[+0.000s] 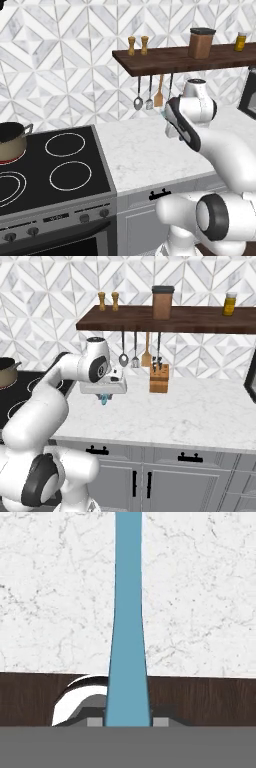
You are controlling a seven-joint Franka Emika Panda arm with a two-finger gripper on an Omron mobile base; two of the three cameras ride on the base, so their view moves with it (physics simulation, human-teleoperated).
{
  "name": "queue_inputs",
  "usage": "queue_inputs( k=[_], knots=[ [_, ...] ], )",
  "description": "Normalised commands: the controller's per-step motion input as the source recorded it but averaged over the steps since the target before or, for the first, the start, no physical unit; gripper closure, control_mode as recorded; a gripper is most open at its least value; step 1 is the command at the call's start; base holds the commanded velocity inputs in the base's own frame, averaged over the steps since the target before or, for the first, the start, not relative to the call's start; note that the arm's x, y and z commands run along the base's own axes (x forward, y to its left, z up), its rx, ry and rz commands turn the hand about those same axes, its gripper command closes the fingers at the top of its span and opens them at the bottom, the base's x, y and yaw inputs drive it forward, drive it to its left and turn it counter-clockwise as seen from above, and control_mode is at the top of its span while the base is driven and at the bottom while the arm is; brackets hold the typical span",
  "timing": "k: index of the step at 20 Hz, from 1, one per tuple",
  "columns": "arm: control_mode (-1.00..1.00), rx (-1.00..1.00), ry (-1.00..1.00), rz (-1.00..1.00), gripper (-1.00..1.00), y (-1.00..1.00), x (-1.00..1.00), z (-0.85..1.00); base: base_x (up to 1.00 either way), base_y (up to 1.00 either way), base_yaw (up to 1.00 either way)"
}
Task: Put the lime and sweet potato in the pot. Retrieve the spatula and lightly stir the vegetables in the pot.
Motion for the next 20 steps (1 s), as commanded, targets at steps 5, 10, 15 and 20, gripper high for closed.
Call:
queue_inputs(
  k=[5,10,15,20],
  knots=[
    [-1.00,0.00,0.00,0.00,1.00,0.29,-0.51,0.74,0.00,0.00,0.00],
    [-1.00,0.00,0.01,0.00,1.00,0.19,-0.53,0.02,0.00,0.00,0.00],
    [1.00,0.00,0.00,0.00,1.00,0.05,-0.13,0.00,-0.39,0.54,0.00],
    [1.00,0.00,0.00,0.00,1.00,0.00,0.00,0.00,-0.22,0.99,0.00]
  ],
)
